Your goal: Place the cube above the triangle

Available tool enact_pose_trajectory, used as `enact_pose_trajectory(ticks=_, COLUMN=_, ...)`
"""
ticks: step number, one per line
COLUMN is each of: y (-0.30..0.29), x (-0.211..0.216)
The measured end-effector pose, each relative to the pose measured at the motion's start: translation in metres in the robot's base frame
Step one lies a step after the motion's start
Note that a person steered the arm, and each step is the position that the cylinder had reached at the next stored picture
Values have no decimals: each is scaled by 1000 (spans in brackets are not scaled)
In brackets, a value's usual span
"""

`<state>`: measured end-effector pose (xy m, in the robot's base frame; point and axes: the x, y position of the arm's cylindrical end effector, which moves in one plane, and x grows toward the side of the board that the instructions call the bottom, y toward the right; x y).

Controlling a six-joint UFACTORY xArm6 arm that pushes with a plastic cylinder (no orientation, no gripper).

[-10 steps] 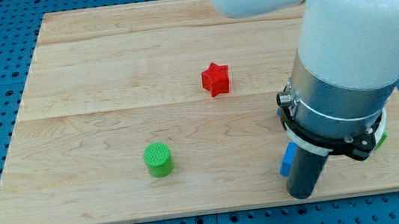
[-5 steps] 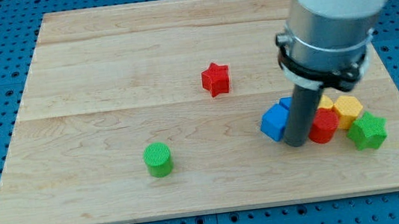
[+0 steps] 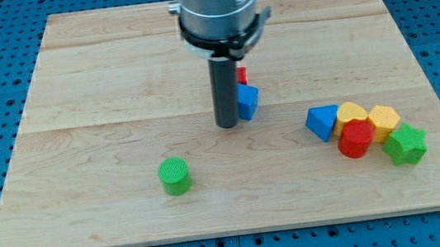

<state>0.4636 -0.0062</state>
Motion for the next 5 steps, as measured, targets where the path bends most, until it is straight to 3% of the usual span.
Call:
enact_pose_trajectory(ticks=3, y=-10, x=-14)
enact_pose_trajectory(ticks=5, y=78, x=-16)
